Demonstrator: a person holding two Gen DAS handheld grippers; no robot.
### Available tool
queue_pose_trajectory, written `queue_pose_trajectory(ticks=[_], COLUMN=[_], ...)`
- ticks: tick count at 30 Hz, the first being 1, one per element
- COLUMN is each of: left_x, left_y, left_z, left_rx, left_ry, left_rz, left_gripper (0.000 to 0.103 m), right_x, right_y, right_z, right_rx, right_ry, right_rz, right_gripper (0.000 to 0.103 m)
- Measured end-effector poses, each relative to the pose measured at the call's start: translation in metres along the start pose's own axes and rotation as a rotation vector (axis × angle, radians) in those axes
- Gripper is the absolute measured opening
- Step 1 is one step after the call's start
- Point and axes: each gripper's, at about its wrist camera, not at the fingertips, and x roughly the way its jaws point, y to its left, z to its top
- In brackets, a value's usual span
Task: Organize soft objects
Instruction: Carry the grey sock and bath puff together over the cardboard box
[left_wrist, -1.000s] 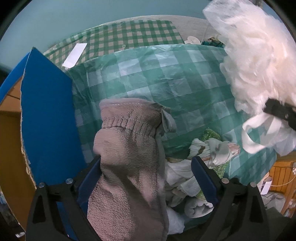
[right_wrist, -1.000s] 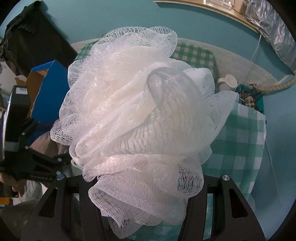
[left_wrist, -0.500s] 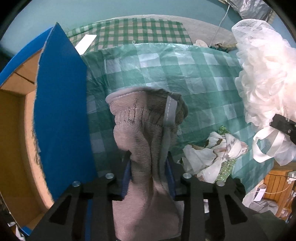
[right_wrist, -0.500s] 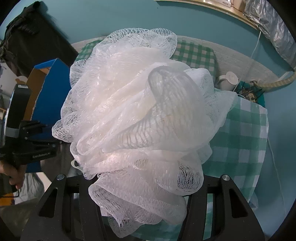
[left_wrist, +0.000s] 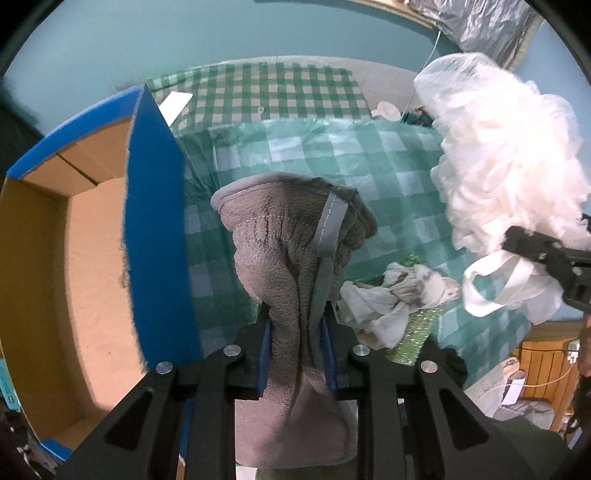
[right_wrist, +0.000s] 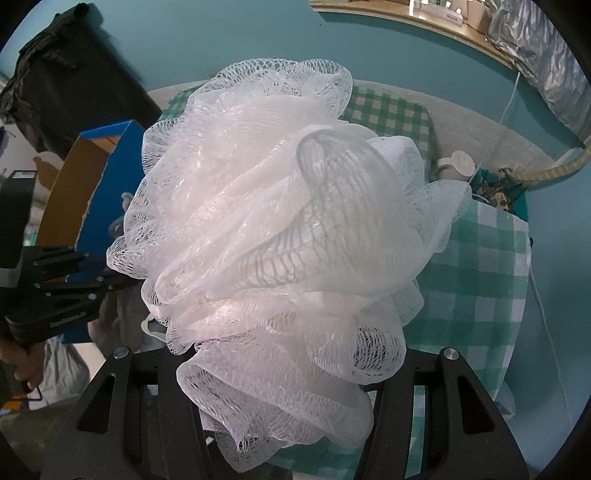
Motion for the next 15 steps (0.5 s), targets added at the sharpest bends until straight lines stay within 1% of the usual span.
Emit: queue_pose_trajectory(ticks=[3, 15], left_x=[-0.013, -0.070], left_y=[-0.001, 0.001], left_z=[-0.001, -0.007], left_rx=[-0.002, -0.030], left_ry=[-0.035, -0.133], left_rz=[-0.012, -0.045], left_gripper=[0.023, 0.023], right_x=[-0.004, -0.026], right_y=[0.002, 0.017], right_z=[0.000, -0.001], right_rx=[-0.001, -0.025], right_ry=[-0.005, -0.037], right_rz=[-0.001, -0.001], right_gripper=[0.053, 0.053])
